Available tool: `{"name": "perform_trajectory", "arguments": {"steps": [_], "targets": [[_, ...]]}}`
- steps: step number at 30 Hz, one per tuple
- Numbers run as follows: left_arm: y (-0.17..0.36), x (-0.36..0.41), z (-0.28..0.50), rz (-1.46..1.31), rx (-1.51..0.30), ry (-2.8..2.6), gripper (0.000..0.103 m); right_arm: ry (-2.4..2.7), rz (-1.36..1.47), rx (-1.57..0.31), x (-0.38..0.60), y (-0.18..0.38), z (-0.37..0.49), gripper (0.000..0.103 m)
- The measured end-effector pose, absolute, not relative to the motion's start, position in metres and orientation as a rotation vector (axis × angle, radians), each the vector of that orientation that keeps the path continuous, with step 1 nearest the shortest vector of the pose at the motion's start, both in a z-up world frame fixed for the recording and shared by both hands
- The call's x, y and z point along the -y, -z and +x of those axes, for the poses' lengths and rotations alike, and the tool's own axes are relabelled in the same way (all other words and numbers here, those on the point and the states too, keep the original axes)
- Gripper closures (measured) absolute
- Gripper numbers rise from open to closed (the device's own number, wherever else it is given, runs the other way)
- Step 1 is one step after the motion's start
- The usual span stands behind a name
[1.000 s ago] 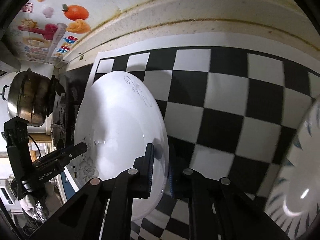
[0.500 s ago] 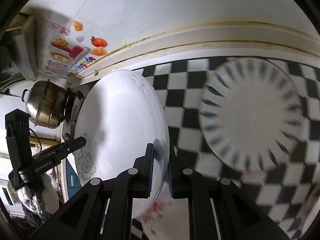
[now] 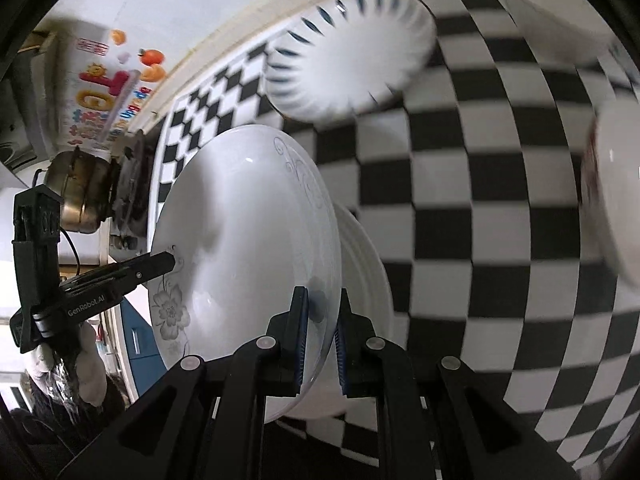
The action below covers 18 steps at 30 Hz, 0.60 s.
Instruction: Organize plates and bowls
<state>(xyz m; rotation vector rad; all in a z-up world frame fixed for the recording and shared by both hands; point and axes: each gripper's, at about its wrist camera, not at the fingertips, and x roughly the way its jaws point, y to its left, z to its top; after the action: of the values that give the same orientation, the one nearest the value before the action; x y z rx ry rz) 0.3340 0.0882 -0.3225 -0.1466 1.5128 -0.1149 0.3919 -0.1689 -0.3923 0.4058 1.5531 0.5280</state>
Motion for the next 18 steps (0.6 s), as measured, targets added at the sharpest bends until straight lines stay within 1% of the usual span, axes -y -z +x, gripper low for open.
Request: {"name": "perform_trajectory", "arguments": {"steps": [10,14,18], "targets": [[0.348,-0.075,0.325,-0.052,-1.58,0.078,0.076,-0.533,0.347,-1.577,0.173,0.413,0.37,0.089],[0.35,-0.072,0.322,-0.032,-1.585,0.074,0.076,-0.532,0.292,-1.593,0.16,0.414,0.373,0.089],[0.35,-0.065,0.323,-0.003,-1.586,0.066,0.076,-0.534,0.309,-1.61,0.16,0.419,0.373,0.089]]}}
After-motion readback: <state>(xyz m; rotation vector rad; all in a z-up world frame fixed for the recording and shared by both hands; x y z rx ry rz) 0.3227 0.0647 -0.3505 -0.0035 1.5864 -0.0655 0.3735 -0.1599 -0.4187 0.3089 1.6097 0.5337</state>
